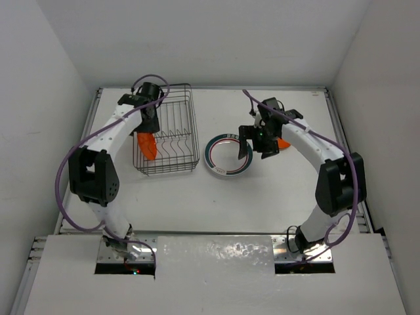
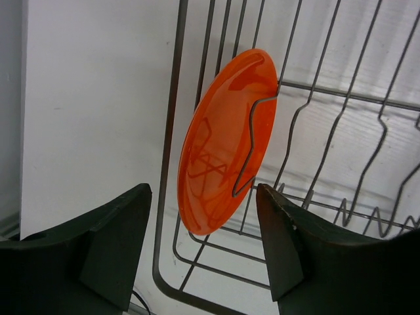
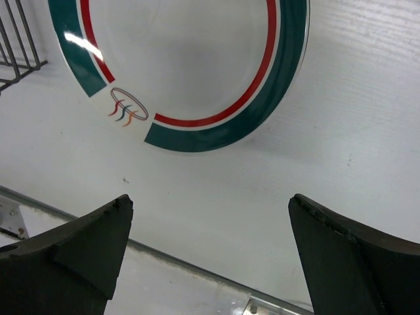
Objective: Unload the plates from the dish rack
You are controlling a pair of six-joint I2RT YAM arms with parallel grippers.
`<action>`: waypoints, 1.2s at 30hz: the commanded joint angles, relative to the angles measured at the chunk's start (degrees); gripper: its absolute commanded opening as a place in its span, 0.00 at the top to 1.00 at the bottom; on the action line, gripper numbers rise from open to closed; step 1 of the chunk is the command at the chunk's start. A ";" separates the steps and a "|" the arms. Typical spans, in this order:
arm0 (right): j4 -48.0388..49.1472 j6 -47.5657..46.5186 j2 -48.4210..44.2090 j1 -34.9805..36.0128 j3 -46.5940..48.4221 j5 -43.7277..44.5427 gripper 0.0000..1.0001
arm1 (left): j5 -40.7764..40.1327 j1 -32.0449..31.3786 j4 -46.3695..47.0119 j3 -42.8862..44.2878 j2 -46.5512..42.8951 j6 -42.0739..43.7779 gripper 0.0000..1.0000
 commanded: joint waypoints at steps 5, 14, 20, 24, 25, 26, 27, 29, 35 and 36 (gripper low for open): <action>1.06 0.02 -4.72 0.04 -4.66 -0.93 0.01 | -2.72 0.51 3.38 -3.30 0.87 0.16 0.42; -0.08 -0.16 -5.43 0.04 -4.23 -0.84 0.01 | 0.62 0.96 6.73 -6.39 0.70 5.16 0.78; -1.49 1.07 -4.73 0.04 -2.47 -2.94 0.01 | -6.22 0.96 6.64 -6.04 -0.45 8.58 0.98; -1.40 2.82 -4.64 -0.04 -1.77 -4.18 0.01 | -7.57 0.87 6.99 -5.25 -1.15 10.43 1.00; -1.49 3.00 -4.55 0.04 -0.98 -4.53 0.01 | -7.04 0.87 7.25 -4.64 -1.50 11.05 1.00; -1.75 3.18 -4.38 0.04 -0.45 -4.88 0.01 | -6.94 0.87 7.25 -4.19 -1.76 11.75 1.00; -2.10 3.44 -3.94 0.04 0.08 -5.14 0.01 | -6.86 0.87 6.90 -3.58 -1.85 12.19 1.00; -2.98 3.62 -3.50 0.04 2.27 -6.46 0.01 | -7.55 0.87 6.64 -1.47 -2.82 12.72 1.00; -3.51 5.99 -3.06 0.04 8.16 -10.75 0.01 | -17.31 0.78 1.02 9.42 -5.54 11.06 1.00; -1.86 6.95 -3.14 0.04 9.30 -12.16 0.01 | -16.71 0.78 0.84 12.13 -6.59 10.88 1.00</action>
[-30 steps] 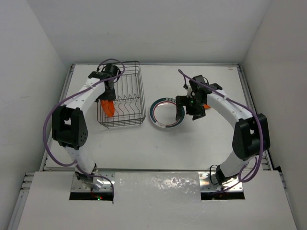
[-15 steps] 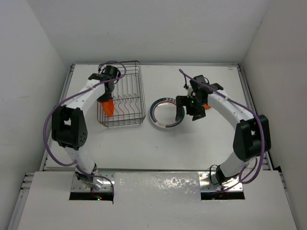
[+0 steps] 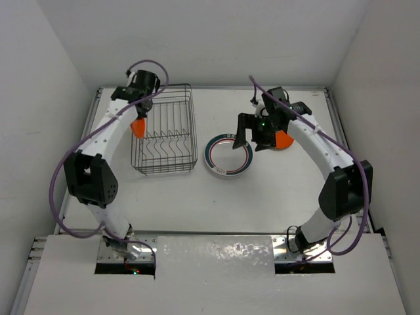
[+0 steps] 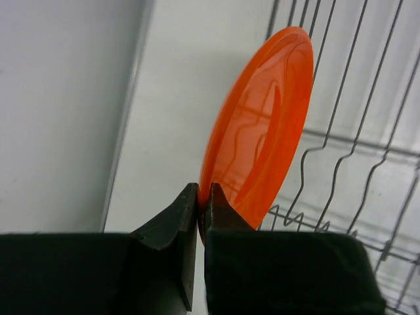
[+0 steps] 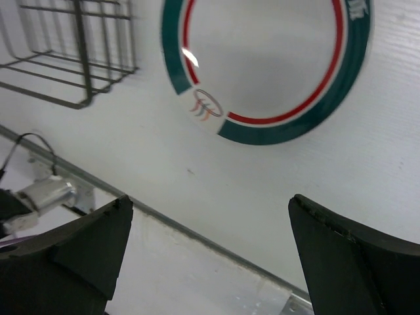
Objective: Unload the plates from the dish rack
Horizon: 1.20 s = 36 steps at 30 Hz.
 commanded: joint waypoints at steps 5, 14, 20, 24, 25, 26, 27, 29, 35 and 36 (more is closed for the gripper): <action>26.34 10.19 -4.68 0.66 -1.28 -21.31 0.01 | 26.91 0.39 -0.06 13.96 -9.08 -2.10 1.00; 48.19 20.84 -4.53 0.92 -2.44 -21.25 0.02 | 71.51 0.39 23.91 -4.13 -14.09 -21.00 1.00; 51.72 22.08 -3.56 0.83 -4.99 -16.42 0.38 | 83.30 0.39 33.60 -11.96 -14.62 -26.11 1.00; 50.23 21.38 -2.77 0.92 -5.60 -14.75 0.54 | 84.01 0.39 34.31 -14.33 -14.88 -25.76 1.00; 50.04 20.85 -2.94 0.92 -5.60 -14.31 0.57 | 83.83 0.39 34.40 -14.51 -14.80 -25.67 1.00; 48.82 19.80 -3.12 0.92 -5.60 -13.35 0.58 | 83.75 0.39 34.40 -14.69 -14.80 -25.58 1.00; 48.12 19.27 -3.12 0.83 -5.51 -12.90 0.57 | 83.66 0.39 34.48 -15.12 -14.62 -25.58 1.00; 45.22 17.00 -3.64 0.83 -5.08 -11.67 0.38 | 82.26 0.39 33.88 -15.39 -14.44 -25.58 1.00; 36.26 9.69 -7.07 0.13 -3.41 -1.22 0.23 | 75.83 0.47 28.25 -12.76 -13.21 -22.68 1.00; 35.63 9.25 -6.72 0.13 -3.23 -1.73 0.23 | 76.01 0.39 28.77 -12.75 -13.21 -22.59 1.00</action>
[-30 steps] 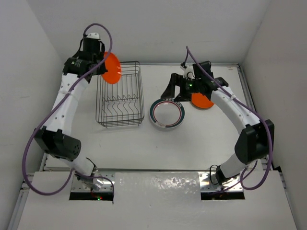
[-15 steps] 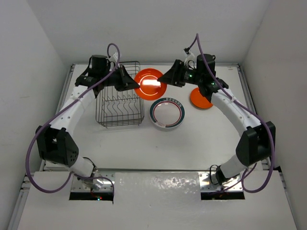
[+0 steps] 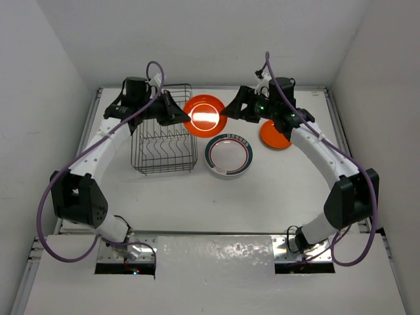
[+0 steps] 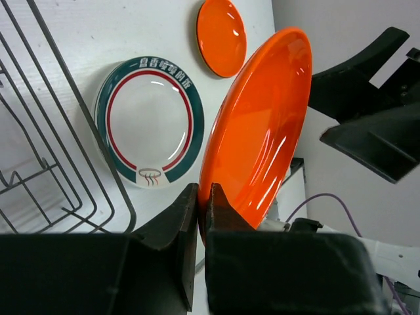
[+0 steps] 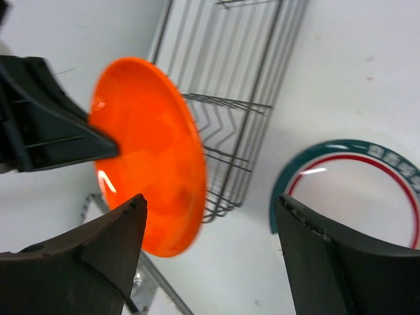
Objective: Unload the plates from the dish rack
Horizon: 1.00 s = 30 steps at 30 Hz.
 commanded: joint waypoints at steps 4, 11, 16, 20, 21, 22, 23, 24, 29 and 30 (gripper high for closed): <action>-3.37 -4.38 -0.09 -0.66 1.39 0.68 0.29 | 4.02 0.10 4.78 2.57 -0.03 -0.39 1.00; 19.44 10.73 3.51 -0.66 -2.31 -16.90 0.67 | 8.16 0.10 9.44 1.69 1.11 -3.38 0.99; 23.75 17.96 4.40 -2.93 -5.21 -14.40 1.00 | 5.02 0.19 7.36 3.08 2.86 -4.00 0.66; -0.59 12.25 -0.08 -10.75 -6.26 6.64 1.00 | -23.99 0.10 -14.51 14.32 4.98 4.16 0.00; -4.81 11.46 -0.96 -12.50 -6.53 10.82 1.00 | -28.27 0.10 -18.64 16.43 4.46 4.87 0.00; -9.64 11.28 -2.01 -16.52 -7.40 15.82 1.00 | -34.40 0.19 -19.81 17.15 2.80 6.10 0.00; -9.69 10.93 -2.37 -18.65 -8.45 16.31 1.00 | -36.38 0.19 -20.61 17.50 1.82 6.81 0.00; -9.51 10.14 -2.46 -21.11 -9.33 16.57 1.00 | -37.01 0.19 -21.22 17.94 0.77 7.60 0.00; -9.07 4.18 1.66 -30.44 -10.40 15.17 1.00 | -39.82 0.19 -24.82 18.74 -2.40 11.46 0.00; -9.16 3.55 2.54 -31.50 -9.88 14.99 1.00 | -39.83 0.19 -25.35 18.65 -2.49 11.91 0.00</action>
